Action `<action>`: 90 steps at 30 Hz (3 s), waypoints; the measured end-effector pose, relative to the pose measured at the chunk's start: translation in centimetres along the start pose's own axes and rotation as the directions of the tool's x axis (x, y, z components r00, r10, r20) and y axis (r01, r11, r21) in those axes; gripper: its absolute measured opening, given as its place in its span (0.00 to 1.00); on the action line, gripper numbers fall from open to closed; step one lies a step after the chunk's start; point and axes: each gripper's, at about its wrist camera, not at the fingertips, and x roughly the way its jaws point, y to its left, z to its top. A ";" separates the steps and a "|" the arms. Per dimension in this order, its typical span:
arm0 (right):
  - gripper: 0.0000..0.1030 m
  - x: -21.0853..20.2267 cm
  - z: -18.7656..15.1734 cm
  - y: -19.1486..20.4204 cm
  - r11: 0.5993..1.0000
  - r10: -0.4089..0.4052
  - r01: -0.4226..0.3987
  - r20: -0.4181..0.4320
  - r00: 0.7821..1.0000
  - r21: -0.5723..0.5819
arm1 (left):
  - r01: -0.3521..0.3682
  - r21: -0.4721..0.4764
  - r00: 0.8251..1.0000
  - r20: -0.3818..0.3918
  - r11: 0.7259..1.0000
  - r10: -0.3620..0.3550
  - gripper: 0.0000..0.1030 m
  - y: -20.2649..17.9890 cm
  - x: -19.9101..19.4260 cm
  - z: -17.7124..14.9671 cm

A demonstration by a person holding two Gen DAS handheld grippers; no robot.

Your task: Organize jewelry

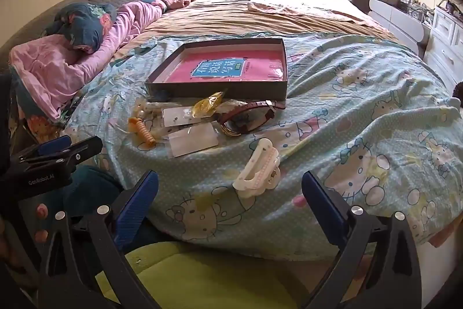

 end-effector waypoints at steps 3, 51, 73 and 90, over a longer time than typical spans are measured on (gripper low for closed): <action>0.96 -0.2 0.0 0.0 1.000 0.000 0.000 0.003 1.000 0.000 | 0.000 -0.007 1.000 0.003 1.000 0.000 0.92 0.3 0.0 0.1; 0.96 -1.1 -0.5 1.2 1.000 0.014 -0.013 0.017 1.000 -0.015 | -0.016 0.022 1.000 0.025 1.000 0.016 0.92 0.3 -0.9 0.2; 0.96 -0.9 -0.6 1.2 1.000 0.017 -0.016 0.013 1.000 -0.013 | -0.016 0.022 1.000 0.027 1.000 0.015 0.92 0.4 -1.1 0.3; 0.96 0.3 -0.2 0.6 1.000 0.024 -0.024 -0.006 1.000 -0.018 | -0.030 0.013 1.000 0.006 0.999 0.030 0.92 0.4 0.1 0.7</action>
